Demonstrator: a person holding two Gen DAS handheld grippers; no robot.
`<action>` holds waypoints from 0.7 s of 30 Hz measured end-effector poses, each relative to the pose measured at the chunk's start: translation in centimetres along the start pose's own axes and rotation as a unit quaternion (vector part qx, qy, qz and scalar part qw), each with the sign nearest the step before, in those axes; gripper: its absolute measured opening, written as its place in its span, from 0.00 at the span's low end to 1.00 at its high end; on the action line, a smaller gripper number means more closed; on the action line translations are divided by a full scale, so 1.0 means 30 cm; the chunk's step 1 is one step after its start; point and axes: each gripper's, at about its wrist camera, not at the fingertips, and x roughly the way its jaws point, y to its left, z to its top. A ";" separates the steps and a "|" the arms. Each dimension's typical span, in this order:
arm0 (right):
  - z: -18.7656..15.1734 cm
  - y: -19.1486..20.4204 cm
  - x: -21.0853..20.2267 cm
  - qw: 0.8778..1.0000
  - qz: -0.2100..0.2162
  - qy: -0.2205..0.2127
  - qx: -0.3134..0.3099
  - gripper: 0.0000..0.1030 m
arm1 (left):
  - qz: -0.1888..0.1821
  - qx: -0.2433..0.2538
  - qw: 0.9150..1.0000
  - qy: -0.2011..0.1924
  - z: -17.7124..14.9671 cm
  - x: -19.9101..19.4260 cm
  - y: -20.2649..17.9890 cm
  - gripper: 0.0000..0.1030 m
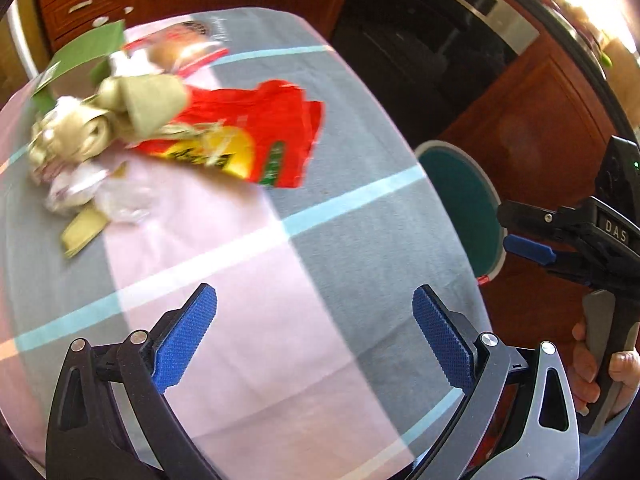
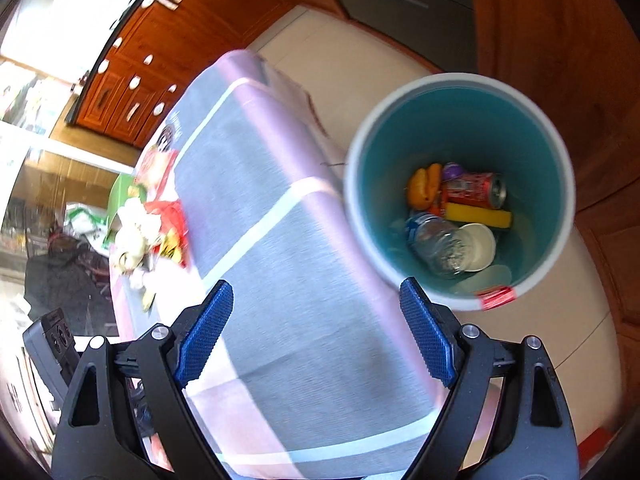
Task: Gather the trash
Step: 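Move both grippers back from the bin to the table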
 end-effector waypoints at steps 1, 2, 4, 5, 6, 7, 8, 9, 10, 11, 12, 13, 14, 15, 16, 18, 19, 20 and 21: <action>-0.006 0.025 0.003 1.000 -0.001 0.001 -0.006 0.79 | 0.001 -0.008 1.000 -0.003 -0.004 -0.012 0.027 0.96; -0.011 0.050 0.006 1.000 -0.002 0.002 -0.013 0.79 | 0.001 -0.017 1.000 -0.007 -0.014 -0.045 0.049 0.96; -0.022 0.095 0.011 1.000 -0.005 0.003 -0.023 0.79 | 0.001 -0.033 0.999 -0.012 -0.021 -0.067 0.119 0.96; -0.027 0.119 0.015 1.000 -0.007 0.005 -0.029 0.79 | 0.002 -0.043 0.999 -0.016 -0.028 -0.078 0.150 0.96; -0.031 0.143 0.021 0.999 -0.008 0.006 -0.035 0.79 | 0.002 -0.051 0.999 -0.019 -0.030 -0.086 0.181 0.96; -0.038 0.165 0.027 0.999 -0.009 0.007 -0.040 0.79 | 0.002 -0.061 0.998 -0.023 -0.037 -0.097 0.215 0.96; -0.043 0.189 0.033 0.999 -0.011 0.008 -0.045 0.79 | 0.002 -0.069 0.997 -0.026 -0.040 -0.105 0.241 0.96; -0.048 0.211 0.040 0.999 -0.011 0.011 -0.051 0.79 | 0.002 -0.078 0.997 -0.029 -0.036 -0.103 0.262 0.96; -0.050 0.233 0.047 0.998 -0.013 0.013 -0.056 0.79 | 0.002 -0.088 0.996 -0.031 -0.041 -0.111 0.295 0.96; -0.051 0.251 0.053 0.998 -0.014 0.014 -0.061 0.79 | 0.002 -0.096 0.995 -0.033 -0.032 -0.103 0.321 0.96; -0.052 0.271 0.061 0.998 -0.015 0.016 -0.066 0.79 | 0.002 -0.105 0.994 -0.035 -0.035 -0.107 0.349 0.96; -0.052 0.292 0.070 0.997 -0.016 0.019 -0.071 0.79 | 0.003 -0.112 0.993 -0.037 -0.038 -0.112 0.376 0.96; -0.053 0.314 0.078 0.997 -0.017 0.020 -0.076 0.79 | 0.004 -0.122 0.992 -0.040 -0.039 -0.119 0.407 0.96; -0.052 0.333 0.087 0.996 -0.018 0.021 -0.081 0.79 | 0.005 -0.129 0.991 -0.042 -0.039 -0.124 0.432 0.96; -0.050 0.355 0.096 0.996 -0.020 0.022 -0.086 0.79 | 0.006 -0.135 0.990 -0.044 -0.040 -0.129 0.455 0.96; -0.043 0.387 0.117 0.995 -0.021 0.025 -0.093 0.79 | 0.009 -0.148 0.988 -0.049 -0.043 -0.137 0.496 0.96; -0.038 0.400 0.128 0.995 -0.022 0.027 -0.097 0.79 | 0.010 -0.153 0.987 -0.051 -0.043 -0.139 0.513 0.96; -0.034 0.416 0.142 0.994 -0.025 0.030 -0.100 0.79 | 0.011 -0.158 0.986 -0.052 -0.041 -0.140 0.529 0.96; -0.029 0.433 0.156 0.994 -0.026 0.033 -0.103 0.79 | 0.013 -0.161 0.985 -0.053 -0.038 -0.140 0.544 0.96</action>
